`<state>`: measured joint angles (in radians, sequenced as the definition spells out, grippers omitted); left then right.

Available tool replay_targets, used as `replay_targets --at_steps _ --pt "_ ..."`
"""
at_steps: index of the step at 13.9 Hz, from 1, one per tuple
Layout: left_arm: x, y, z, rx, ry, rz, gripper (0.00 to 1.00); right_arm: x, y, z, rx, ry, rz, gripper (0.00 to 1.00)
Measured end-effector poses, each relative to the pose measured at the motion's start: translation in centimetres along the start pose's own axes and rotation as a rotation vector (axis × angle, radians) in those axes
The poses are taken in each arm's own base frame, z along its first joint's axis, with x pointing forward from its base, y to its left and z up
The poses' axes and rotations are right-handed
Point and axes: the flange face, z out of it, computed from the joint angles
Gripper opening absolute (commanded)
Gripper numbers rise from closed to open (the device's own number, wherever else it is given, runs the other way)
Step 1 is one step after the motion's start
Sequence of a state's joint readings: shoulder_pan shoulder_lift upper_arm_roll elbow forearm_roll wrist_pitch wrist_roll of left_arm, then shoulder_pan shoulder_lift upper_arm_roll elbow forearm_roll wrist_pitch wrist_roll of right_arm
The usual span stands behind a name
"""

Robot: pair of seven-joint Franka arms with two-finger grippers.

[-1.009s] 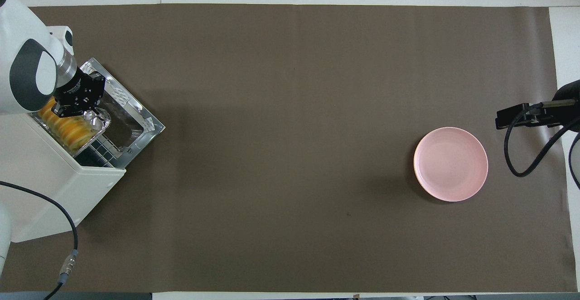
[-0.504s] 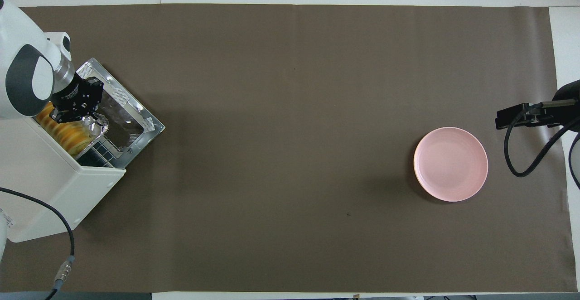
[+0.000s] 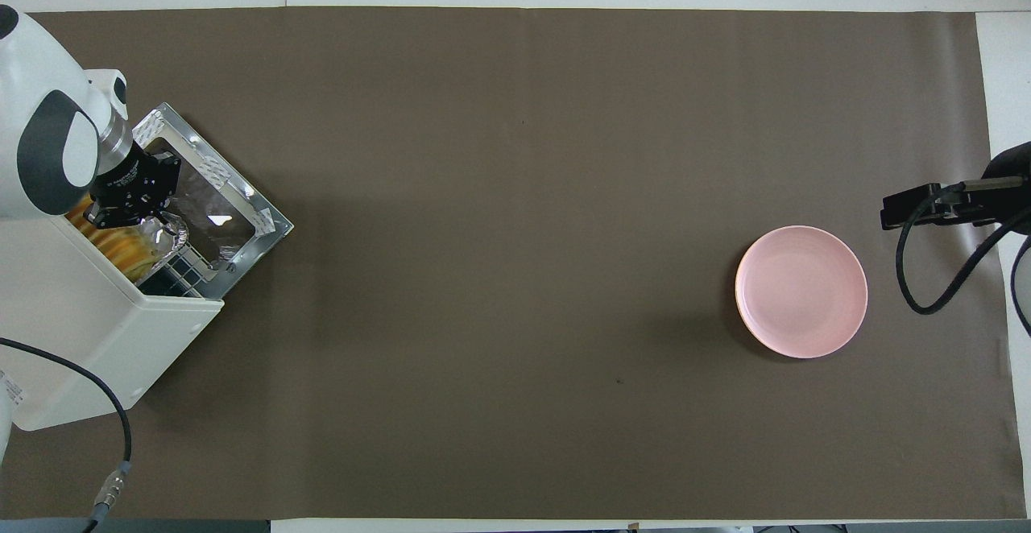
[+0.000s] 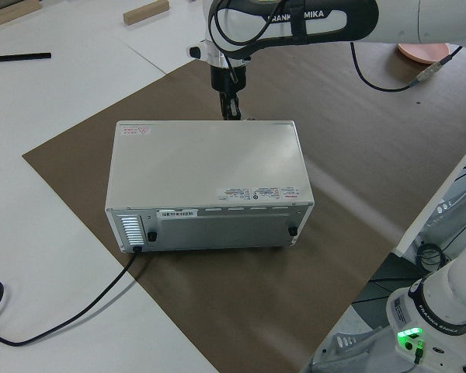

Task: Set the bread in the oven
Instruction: 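Open the left gripper and draw it back out of the oven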

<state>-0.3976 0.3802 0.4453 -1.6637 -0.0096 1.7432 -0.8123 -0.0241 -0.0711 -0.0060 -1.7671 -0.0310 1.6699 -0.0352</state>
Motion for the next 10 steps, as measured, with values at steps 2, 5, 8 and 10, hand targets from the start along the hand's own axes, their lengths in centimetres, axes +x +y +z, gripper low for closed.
replay_targets --at_steps 2,5,8,10 --pt "-0.08 -0.23 0.1 0.002 -0.002 0.0 0.0 0.0 0.0 0.0 0.0 0.0 0.0 1.0" --pt "-0.17 -0.45 0.32 0.006 -0.007 -0.001 0.0 0.0 0.0 0.0 0.0 0.0 0.0 1.0" --pt "-0.12 -0.41 0.41 0.002 -0.002 -0.01 0.0 0.0 0.0 0.0 0.0 0.0 0.0 1.0" --pt "-0.08 -0.39 0.6 0.0 0.002 -0.01 0.0 0.0 0.0 0.0 0.0 0.0 0.0 1.0"
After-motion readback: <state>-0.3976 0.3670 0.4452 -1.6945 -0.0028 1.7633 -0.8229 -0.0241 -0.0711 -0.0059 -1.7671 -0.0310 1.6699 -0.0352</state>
